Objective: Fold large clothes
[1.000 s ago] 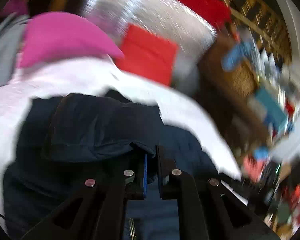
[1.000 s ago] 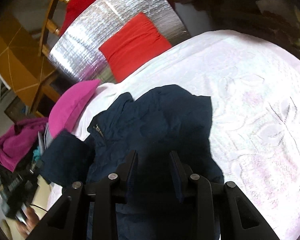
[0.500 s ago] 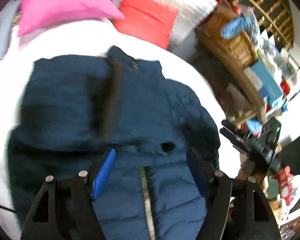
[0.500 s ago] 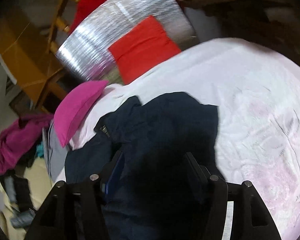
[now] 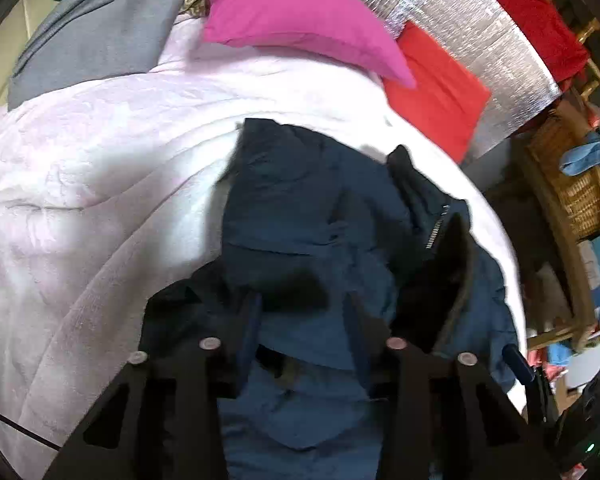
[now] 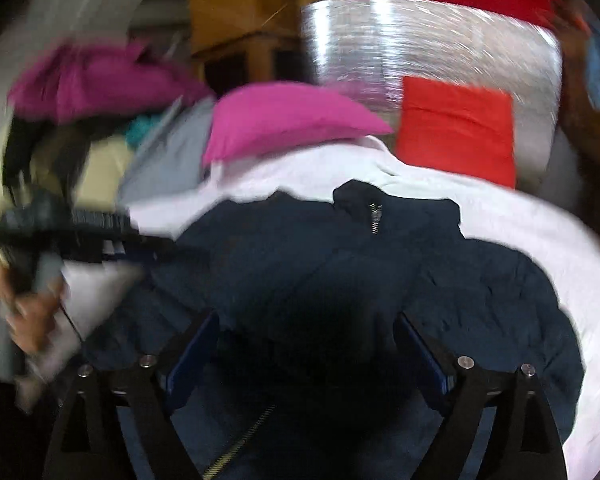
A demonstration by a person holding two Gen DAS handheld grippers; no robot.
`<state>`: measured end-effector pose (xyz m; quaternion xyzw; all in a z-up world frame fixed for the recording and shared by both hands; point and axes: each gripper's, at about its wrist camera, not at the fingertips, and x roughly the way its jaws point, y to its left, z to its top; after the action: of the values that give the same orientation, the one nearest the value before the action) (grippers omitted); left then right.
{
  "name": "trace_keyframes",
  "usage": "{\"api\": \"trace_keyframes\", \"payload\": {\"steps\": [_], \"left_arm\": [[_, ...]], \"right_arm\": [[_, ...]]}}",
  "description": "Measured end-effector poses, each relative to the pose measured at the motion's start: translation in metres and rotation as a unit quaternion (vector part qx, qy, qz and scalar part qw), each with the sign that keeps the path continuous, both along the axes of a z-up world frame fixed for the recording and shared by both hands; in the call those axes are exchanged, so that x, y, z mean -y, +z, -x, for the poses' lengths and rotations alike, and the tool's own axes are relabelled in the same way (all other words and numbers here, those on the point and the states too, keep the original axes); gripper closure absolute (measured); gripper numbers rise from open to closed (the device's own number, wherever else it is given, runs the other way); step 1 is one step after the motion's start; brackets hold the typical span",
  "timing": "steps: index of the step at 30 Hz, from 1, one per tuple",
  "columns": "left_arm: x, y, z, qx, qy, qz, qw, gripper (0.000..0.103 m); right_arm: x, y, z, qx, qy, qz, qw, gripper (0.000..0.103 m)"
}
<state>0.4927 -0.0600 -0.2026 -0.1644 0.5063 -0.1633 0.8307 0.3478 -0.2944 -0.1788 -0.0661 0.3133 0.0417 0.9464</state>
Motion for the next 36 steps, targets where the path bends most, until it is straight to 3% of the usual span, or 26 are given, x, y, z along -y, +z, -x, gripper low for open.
{"api": "trace_keyframes", "payload": {"steps": [2, 4, 7, 10, 13, 14, 17, 18, 20, 24, 25, 27, 31, 33, 36], "left_arm": [[0.004, -0.007, -0.005, -0.009, 0.002, -0.011, 0.9999, 0.07], [0.01, -0.012, -0.007, -0.016, 0.0, -0.026, 0.9995, 0.072], [0.02, -0.019, -0.01, -0.021, -0.003, -0.035, 0.9992, 0.072], [0.027, -0.022, -0.009, -0.019, -0.006, -0.043, 0.9989, 0.072], [0.019, -0.023, -0.006, -0.02, -0.006, -0.042, 0.9989, 0.072], [0.018, -0.025, -0.006, -0.02, -0.006, -0.043, 0.9989, 0.072], [0.021, -0.024, -0.005, -0.015, -0.005, -0.051, 0.9986, 0.072], [0.022, -0.023, -0.003, -0.011, -0.006, -0.052, 0.9985, 0.072], [0.026, -0.021, -0.002, -0.004, -0.008, -0.058, 0.9983, 0.072], [0.032, -0.022, -0.002, 0.004, -0.014, -0.079, 0.9968, 0.072], [0.034, -0.023, -0.001, 0.004, -0.016, -0.086, 0.9961, 0.073], [0.036, -0.024, -0.001, 0.005, -0.018, -0.093, 0.9955, 0.073], [0.034, -0.022, -0.002, 0.008, -0.017, -0.091, 0.9957, 0.074], [0.033, -0.019, -0.001, 0.012, -0.016, -0.092, 0.9955, 0.074], [0.037, -0.019, 0.002, 0.018, -0.024, -0.108, 0.9937, 0.074]], "right_arm": [[-0.006, -0.013, -0.012, -0.014, -0.015, 0.038, 0.999, 0.012], [0.0, -0.02, -0.021, -0.022, -0.041, 0.037, 0.998, 0.016], [0.036, -0.008, -0.015, 0.003, -0.094, -0.051, 0.994, 0.018], [0.089, 0.003, -0.002, 0.026, -0.154, -0.168, 0.973, 0.018], [0.144, -0.005, 0.012, 0.016, -0.199, -0.291, 0.936, 0.018], [0.164, -0.013, 0.017, 0.007, -0.203, -0.349, 0.915, 0.018], [0.197, -0.028, 0.024, -0.001, -0.19, -0.448, 0.874, 0.018], [0.202, -0.031, 0.025, -0.003, -0.184, -0.468, 0.864, 0.017], [0.217, -0.041, 0.027, -0.004, -0.172, -0.526, 0.833, 0.017], [0.233, -0.058, 0.027, 0.0, -0.179, -0.584, 0.792, 0.021], [0.235, -0.06, 0.026, -0.002, -0.185, -0.584, 0.79, 0.027], [0.236, -0.063, 0.024, -0.022, -0.213, -0.556, 0.803, 0.082], [0.232, -0.05, 0.021, -0.024, -0.221, -0.511, 0.83, 0.088], [0.221, -0.026, 0.028, 0.003, -0.202, -0.465, 0.862, 0.089], [0.209, -0.005, 0.04, 0.021, -0.184, -0.41, 0.893, 0.089]]}}
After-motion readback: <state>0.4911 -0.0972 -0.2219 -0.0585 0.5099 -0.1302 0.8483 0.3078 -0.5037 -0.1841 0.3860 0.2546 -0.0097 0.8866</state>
